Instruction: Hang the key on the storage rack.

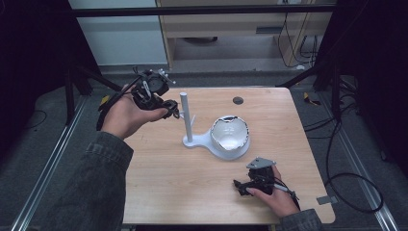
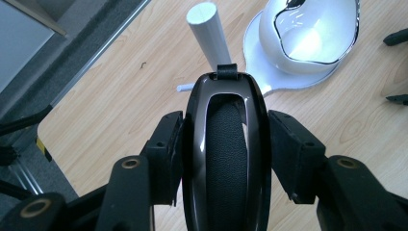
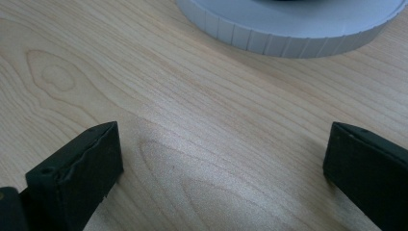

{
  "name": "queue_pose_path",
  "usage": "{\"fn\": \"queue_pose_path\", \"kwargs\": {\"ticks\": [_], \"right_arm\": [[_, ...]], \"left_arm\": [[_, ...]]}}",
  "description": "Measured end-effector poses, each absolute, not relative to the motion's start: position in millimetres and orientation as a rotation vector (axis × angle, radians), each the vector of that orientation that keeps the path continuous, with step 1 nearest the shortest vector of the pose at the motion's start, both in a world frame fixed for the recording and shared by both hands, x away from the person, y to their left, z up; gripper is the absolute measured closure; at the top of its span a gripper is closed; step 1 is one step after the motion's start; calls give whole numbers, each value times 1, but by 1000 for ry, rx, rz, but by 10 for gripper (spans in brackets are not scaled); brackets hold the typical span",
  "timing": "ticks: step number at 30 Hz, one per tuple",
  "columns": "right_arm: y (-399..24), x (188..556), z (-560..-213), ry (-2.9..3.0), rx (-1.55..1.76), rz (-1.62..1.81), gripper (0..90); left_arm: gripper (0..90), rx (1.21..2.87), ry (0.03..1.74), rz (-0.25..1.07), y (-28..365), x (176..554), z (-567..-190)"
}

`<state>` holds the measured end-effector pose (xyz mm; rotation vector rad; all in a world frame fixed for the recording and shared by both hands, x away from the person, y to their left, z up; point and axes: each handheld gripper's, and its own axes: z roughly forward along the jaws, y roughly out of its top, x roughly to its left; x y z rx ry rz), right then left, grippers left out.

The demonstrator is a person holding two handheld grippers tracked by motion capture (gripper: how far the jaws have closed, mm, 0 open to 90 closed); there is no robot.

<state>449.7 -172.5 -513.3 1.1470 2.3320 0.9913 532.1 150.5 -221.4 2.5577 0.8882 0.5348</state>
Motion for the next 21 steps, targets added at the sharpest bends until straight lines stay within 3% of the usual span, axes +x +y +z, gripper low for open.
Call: {"fn": "queue_pose_path", "kwargs": {"ticks": [21], "right_arm": [[-173,450,-513,2334,1146,993,5]], "left_arm": [[488,2561,868,554,141,535,-222]]}}
